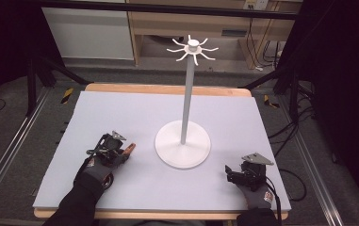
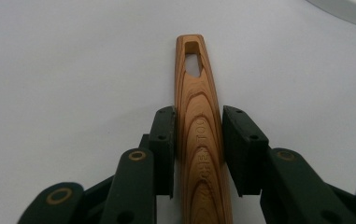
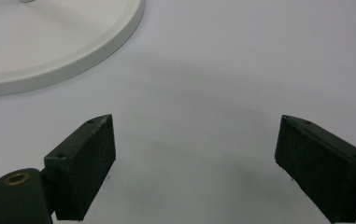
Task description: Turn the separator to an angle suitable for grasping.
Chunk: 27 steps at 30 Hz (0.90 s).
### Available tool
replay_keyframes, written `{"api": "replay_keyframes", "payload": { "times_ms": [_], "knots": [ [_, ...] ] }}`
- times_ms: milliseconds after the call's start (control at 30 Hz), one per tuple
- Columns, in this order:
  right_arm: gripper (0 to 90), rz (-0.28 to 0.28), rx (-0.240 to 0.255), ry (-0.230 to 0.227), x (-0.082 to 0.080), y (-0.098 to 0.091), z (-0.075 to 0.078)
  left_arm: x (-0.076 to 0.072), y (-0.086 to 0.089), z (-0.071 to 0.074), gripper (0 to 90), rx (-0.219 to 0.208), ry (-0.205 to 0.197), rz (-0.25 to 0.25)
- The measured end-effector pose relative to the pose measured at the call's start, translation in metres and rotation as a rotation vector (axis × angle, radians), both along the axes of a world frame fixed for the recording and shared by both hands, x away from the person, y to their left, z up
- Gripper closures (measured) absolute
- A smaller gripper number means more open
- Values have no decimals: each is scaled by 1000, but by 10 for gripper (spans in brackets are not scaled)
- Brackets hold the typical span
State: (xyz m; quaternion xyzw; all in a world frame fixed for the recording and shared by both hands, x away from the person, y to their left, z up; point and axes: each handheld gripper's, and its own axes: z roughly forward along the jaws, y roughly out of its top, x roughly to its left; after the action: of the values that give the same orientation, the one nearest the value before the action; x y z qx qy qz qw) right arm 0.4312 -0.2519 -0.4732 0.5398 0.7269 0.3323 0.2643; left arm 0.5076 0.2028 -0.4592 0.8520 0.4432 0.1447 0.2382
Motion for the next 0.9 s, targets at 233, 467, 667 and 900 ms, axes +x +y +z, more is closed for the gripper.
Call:
{"api": "replay_keyframes", "payload": {
  "times_ms": [233, 467, 667, 900],
  "knots": [
    [127, -2, 2, -1, 0, 0, 1, -1, -2, 0, 669, 9, -3, 4],
    [127, 2, 0, 5, 0, 1, 0, -1, 0, -1, 670, -4, -8, 5],
    [127, 4, -1, 4, 0, 0, 0, -2, 0, -1, 670, -7, -19, 7],
    [127, -2, -2, -1, 0, 0, 1, -6, 5, 7, 671, -39, -45, 9]
  ]
}}
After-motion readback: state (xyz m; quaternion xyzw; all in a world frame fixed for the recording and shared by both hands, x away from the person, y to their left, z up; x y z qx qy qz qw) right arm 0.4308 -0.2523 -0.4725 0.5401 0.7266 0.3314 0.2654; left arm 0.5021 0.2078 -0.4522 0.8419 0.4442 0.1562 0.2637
